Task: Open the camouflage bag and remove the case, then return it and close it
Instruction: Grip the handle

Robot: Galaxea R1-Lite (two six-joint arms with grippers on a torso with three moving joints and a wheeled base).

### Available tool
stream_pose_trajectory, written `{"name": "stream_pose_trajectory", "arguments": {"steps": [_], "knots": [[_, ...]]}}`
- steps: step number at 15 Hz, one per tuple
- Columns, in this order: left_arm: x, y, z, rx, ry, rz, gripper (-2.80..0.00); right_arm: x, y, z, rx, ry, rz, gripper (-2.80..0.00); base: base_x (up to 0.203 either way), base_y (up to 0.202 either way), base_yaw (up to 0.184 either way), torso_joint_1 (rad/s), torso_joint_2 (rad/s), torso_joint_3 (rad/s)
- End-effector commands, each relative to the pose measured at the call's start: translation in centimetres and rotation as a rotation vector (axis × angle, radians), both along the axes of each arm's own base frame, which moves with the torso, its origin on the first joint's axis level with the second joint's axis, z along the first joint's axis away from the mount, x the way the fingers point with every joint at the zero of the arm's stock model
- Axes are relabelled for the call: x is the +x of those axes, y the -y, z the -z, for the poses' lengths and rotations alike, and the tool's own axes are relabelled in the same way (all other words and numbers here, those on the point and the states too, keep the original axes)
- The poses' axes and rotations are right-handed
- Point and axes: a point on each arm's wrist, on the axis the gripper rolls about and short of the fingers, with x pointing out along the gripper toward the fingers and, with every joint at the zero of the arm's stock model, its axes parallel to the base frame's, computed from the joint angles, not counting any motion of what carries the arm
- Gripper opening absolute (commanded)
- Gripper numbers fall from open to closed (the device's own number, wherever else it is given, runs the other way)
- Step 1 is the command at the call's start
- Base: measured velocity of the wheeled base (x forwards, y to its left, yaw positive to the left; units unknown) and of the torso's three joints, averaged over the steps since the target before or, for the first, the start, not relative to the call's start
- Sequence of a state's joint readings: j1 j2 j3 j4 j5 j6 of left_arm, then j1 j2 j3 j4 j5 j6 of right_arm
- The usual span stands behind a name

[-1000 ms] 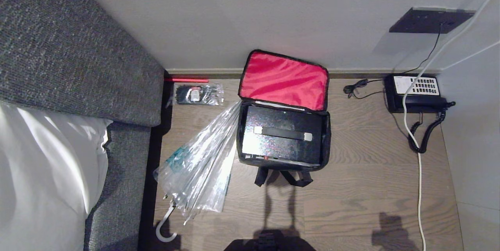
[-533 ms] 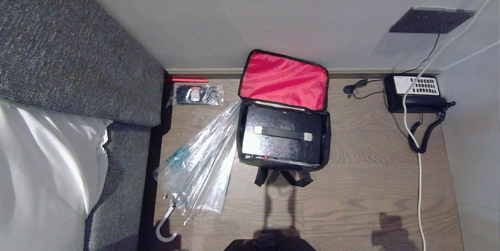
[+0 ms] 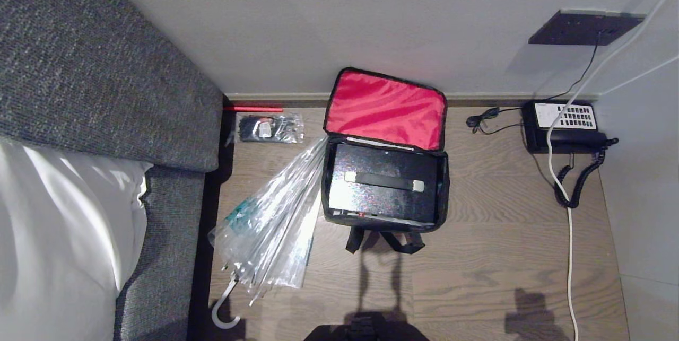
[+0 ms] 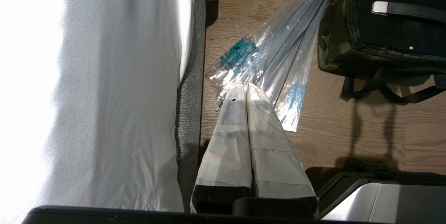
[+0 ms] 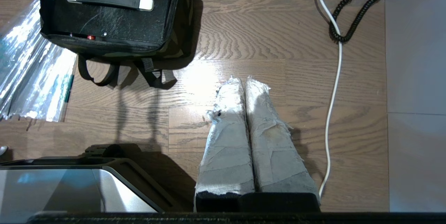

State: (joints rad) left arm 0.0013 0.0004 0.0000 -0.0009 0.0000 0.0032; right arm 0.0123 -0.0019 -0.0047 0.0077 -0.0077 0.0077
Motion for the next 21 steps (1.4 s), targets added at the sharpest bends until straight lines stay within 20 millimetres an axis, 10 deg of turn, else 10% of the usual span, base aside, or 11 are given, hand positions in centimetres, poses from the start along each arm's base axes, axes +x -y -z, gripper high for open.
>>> {"name": "stream_pose_trajectory", "arguments": {"steps": [1, 21], "knots": [[0.0, 0.0, 0.0, 0.0, 0.001, 0.0, -2.8, -0.12, 0.0, 0.04, 0.0, 0.016, 0.0, -2.8, 0.0, 0.0, 0.0, 0.0, 0.0, 0.0], [0.0, 0.0, 0.01, 0.0, 0.0, 0.0, -2.8, -0.12, 0.0, 0.04, 0.0, 0.016, 0.0, -2.8, 0.0, 0.0, 0.0, 0.0, 0.0, 0.0]]}}
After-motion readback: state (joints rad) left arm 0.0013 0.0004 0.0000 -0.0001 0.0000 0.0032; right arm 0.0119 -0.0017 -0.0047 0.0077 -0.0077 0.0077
